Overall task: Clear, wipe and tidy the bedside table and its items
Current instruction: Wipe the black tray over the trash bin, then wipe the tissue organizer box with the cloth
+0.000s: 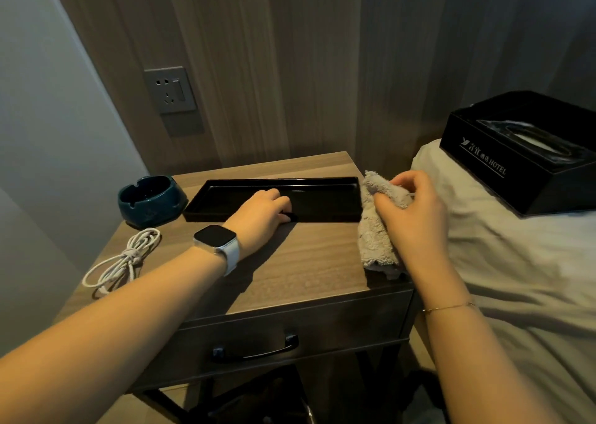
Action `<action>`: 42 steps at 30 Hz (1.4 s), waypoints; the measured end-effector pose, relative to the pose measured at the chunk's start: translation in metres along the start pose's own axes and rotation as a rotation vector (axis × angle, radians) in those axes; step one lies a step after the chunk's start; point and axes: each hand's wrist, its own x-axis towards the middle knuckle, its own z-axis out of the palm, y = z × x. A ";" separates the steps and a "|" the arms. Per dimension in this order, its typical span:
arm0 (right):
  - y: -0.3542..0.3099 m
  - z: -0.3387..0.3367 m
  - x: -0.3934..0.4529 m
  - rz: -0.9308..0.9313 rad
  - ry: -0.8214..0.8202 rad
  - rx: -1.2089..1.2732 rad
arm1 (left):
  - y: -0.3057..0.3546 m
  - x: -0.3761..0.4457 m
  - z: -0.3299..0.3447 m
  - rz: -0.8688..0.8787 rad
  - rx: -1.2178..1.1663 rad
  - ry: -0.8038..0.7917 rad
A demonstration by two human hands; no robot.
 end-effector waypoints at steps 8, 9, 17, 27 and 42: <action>-0.003 0.047 0.014 0.066 -0.345 -0.039 | -0.018 0.069 0.036 -0.263 -0.209 0.064; -0.003 0.053 0.016 0.054 -0.344 -0.057 | -0.021 0.073 0.037 -0.280 -0.219 0.060; -0.022 0.060 0.019 -0.004 -0.285 -0.186 | 0.003 0.026 -0.003 -0.351 -0.453 0.268; -0.022 -0.017 -0.011 -0.021 -0.156 0.092 | 0.107 -0.022 -0.055 -0.280 -0.787 0.305; 0.091 -0.206 0.106 0.132 0.106 -0.152 | 0.254 0.137 -0.006 -0.262 -1.054 -0.005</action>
